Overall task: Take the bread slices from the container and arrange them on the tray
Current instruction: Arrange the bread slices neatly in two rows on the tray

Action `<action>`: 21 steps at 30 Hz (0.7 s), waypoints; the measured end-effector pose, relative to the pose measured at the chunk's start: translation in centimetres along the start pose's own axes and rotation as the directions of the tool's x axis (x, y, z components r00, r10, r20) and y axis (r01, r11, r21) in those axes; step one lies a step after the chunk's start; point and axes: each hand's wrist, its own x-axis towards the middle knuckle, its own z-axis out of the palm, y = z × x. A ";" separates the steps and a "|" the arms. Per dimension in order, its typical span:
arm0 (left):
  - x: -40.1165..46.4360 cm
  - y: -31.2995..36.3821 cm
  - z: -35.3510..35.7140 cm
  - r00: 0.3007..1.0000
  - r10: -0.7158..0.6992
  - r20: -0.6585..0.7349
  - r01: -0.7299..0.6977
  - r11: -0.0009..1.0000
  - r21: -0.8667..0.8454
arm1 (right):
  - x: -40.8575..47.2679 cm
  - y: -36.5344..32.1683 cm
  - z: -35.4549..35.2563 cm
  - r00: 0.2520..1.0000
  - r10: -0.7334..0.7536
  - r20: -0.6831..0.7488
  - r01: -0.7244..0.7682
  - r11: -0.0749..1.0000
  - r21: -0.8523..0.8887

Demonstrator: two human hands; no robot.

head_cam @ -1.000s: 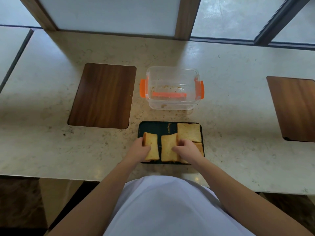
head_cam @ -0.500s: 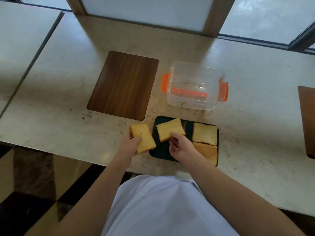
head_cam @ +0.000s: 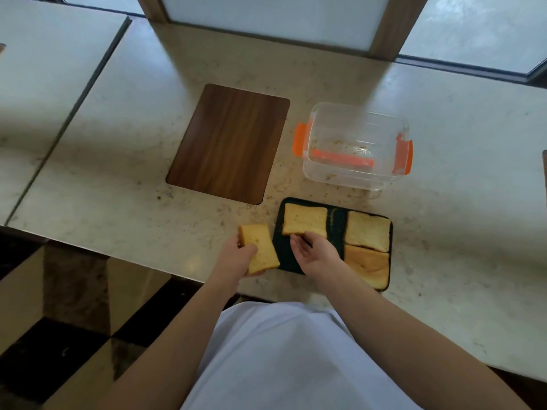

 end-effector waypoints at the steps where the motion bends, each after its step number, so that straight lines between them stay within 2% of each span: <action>1: -0.1 0.1 0.1 1.000 0.000 0.001 0.000 1.000 0.006 | 0.0 -0.2 0.2 1.000 -0.002 0.008 0.002 1.000 0.007; 7: -0.3 0.8 0.5 1.000 0.019 -0.003 -0.019 0.999 0.044 | 0.1 -0.6 1.8 0.999 0.032 0.027 -0.031 0.998 -0.050; 14: -0.7 1.0 0.6 1.000 0.013 0.001 -0.013 0.992 0.126 | 0.1 -0.8 0.1 0.996 0.073 0.042 -0.061 0.970 -0.235; 18: -0.3 0.5 0.5 0.999 0.043 -0.015 -0.039 0.980 0.193 | -0.4 -2.0 -1.4 0.994 -0.108 0.009 0.105 0.934 -0.342; 19: -0.2 0.4 0.4 0.999 0.040 -0.016 -0.036 0.979 0.199 | -0.2 -2.5 -1.6 0.980 -0.199 -0.014 0.174 0.885 -0.431; 21: -0.3 0.4 0.4 0.999 0.033 -0.015 -0.029 0.979 0.203 | 0.1 -3.5 -1.5 0.921 -0.390 0.003 0.292 0.685 -0.668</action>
